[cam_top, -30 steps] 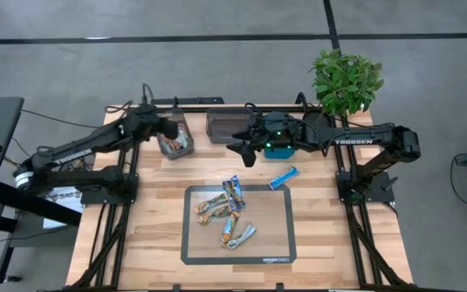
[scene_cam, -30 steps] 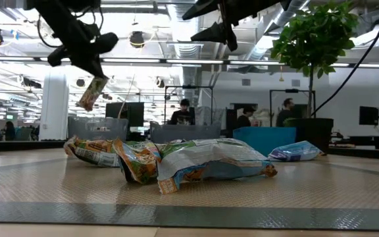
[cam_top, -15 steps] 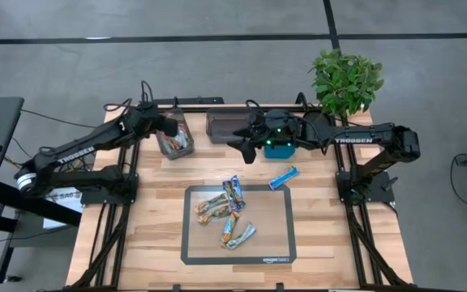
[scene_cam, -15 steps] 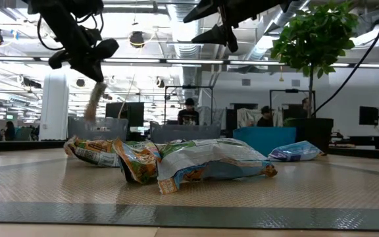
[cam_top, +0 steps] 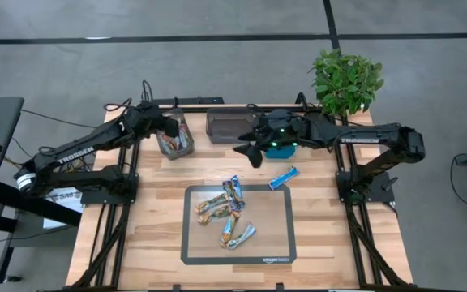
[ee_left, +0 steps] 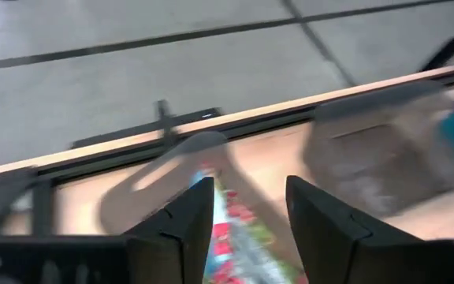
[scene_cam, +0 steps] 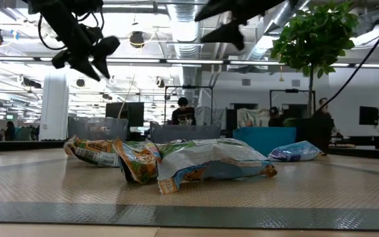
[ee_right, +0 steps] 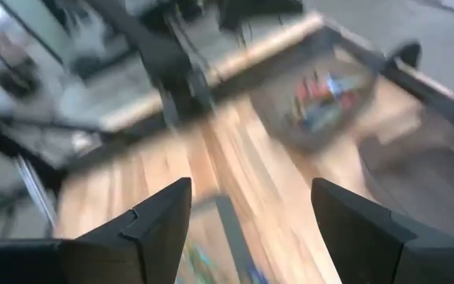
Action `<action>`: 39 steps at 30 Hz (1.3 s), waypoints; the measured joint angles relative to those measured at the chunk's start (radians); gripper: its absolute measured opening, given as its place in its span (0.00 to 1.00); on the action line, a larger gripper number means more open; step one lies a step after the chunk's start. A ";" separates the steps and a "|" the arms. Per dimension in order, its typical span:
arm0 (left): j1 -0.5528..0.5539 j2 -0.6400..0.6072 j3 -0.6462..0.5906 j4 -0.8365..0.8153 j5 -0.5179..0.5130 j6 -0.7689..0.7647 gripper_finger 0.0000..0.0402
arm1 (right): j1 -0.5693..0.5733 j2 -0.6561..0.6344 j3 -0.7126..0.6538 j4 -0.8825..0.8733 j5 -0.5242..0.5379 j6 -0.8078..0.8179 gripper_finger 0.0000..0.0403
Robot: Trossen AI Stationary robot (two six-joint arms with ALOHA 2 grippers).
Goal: Pick and place Granola Bars by type
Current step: Put the blue granola bar into the blue bin
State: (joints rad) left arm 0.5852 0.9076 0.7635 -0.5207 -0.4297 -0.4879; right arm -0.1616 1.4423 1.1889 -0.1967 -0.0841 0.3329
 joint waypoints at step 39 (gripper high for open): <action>-0.442 -0.104 0.000 0.381 0.602 -0.004 0.28 | 0.113 0.251 -0.230 -0.584 0.161 -0.683 0.63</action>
State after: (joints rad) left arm 0.1437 0.8034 0.7635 -0.1401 0.1722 -0.4922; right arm -0.0488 1.6930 0.9588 -0.7806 0.0772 -0.3496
